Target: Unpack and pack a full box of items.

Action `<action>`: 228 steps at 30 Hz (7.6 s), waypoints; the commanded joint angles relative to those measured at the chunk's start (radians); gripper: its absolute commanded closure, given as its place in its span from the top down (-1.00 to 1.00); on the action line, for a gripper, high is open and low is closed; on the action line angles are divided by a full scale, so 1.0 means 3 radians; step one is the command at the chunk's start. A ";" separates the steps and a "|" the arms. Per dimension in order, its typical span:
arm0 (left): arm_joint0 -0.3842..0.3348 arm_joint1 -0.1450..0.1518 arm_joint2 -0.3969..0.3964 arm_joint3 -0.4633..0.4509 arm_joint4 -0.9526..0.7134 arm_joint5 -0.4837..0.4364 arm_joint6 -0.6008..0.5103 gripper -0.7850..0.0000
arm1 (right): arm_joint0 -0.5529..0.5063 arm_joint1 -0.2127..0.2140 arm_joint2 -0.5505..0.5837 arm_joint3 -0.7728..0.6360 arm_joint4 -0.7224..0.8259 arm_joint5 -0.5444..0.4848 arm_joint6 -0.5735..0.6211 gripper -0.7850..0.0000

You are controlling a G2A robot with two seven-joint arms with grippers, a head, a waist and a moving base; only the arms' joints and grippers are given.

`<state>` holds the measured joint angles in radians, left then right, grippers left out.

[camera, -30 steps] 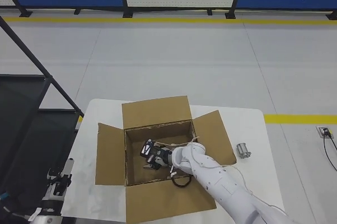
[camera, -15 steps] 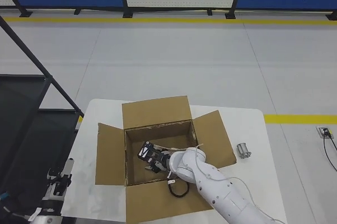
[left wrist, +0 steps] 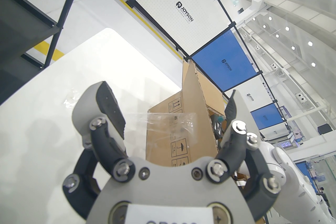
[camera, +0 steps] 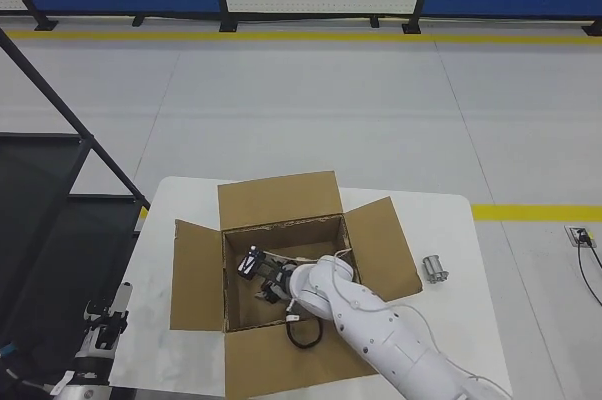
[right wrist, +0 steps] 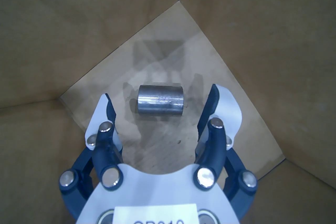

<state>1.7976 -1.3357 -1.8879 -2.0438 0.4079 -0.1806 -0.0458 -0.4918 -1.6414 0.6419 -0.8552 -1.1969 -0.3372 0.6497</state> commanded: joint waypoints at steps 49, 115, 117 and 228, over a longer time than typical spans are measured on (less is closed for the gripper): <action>0.0000 0.0000 0.0000 0.0000 0.0000 0.0000 0.0000 1.00 | -0.1747 0.0469 0.1017 -0.2116 -0.1095 0.0315 -0.1163 -1.00; 0.0102 0.0150 0.0868 0.0594 0.4325 -0.0965 0.0703 -1.00 | -0.3514 0.0869 0.2488 -0.3570 -0.0672 -0.0204 -0.3678 -1.00; 0.0124 0.0164 0.0880 0.0591 0.4359 -0.1083 0.0745 -1.00 | -0.3500 0.0873 0.2478 -0.3567 -0.0674 -0.0198 -0.3664 -1.00; 0.0602 0.0261 0.0040 0.0073 0.2681 -0.0725 0.1229 1.00 | -0.2891 0.1073 0.3122 -0.2084 -0.0369 0.0920 -0.1369 -0.73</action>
<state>1.9781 -1.2575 -1.8758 -2.0219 1.2121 -0.3982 0.3230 -1.3618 -1.3187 1.5832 -1.4831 -1.3081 -0.0674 0.2404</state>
